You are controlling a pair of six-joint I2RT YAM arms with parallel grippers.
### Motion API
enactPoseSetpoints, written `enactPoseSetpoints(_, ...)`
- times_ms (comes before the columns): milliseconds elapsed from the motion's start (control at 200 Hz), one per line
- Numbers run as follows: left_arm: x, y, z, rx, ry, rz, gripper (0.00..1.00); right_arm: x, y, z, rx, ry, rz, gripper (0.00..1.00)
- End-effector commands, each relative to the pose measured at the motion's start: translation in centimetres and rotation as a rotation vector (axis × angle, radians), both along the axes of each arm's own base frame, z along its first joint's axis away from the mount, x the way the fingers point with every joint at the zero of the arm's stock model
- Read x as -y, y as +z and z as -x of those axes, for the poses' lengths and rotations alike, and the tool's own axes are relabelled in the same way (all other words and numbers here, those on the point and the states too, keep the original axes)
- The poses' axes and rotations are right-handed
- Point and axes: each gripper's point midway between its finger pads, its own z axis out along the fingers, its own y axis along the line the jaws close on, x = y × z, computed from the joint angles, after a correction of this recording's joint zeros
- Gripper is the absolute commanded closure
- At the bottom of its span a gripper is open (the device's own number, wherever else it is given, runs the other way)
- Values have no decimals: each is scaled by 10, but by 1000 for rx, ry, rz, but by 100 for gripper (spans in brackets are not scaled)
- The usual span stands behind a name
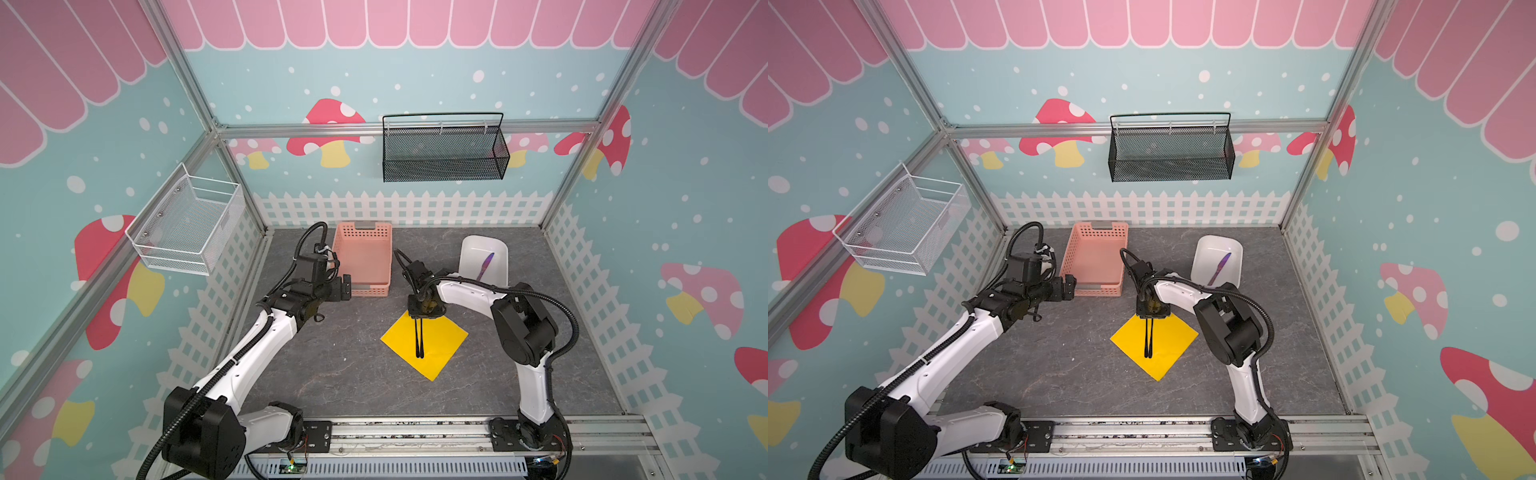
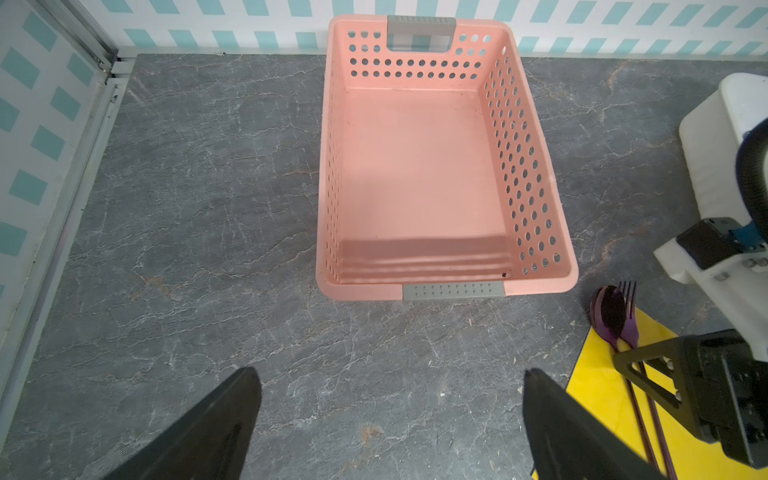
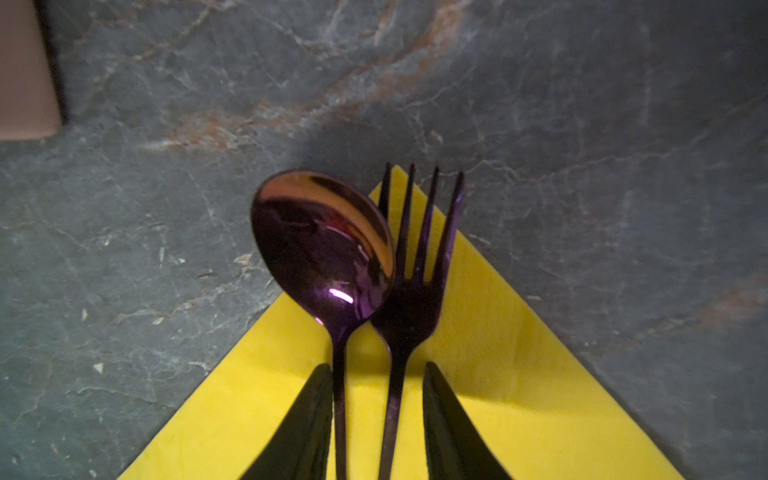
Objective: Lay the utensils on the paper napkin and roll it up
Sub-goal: 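Move the right gripper over the white tub above the purple knife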
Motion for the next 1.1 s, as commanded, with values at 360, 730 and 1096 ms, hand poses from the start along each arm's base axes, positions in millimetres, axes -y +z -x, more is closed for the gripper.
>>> enactPoseSetpoints(360,1,5,-1,12,1,16,0,-4,49,-14,73,4,-85,57)
enactPoseSetpoints(730,-2,6,-1,17,6,-3,0,66,112,-65,197,-39,-128,58)
enactPoseSetpoints(1096,-4,4,-2,16,13,-19,0,182,104,-113,198,-199,20,59)
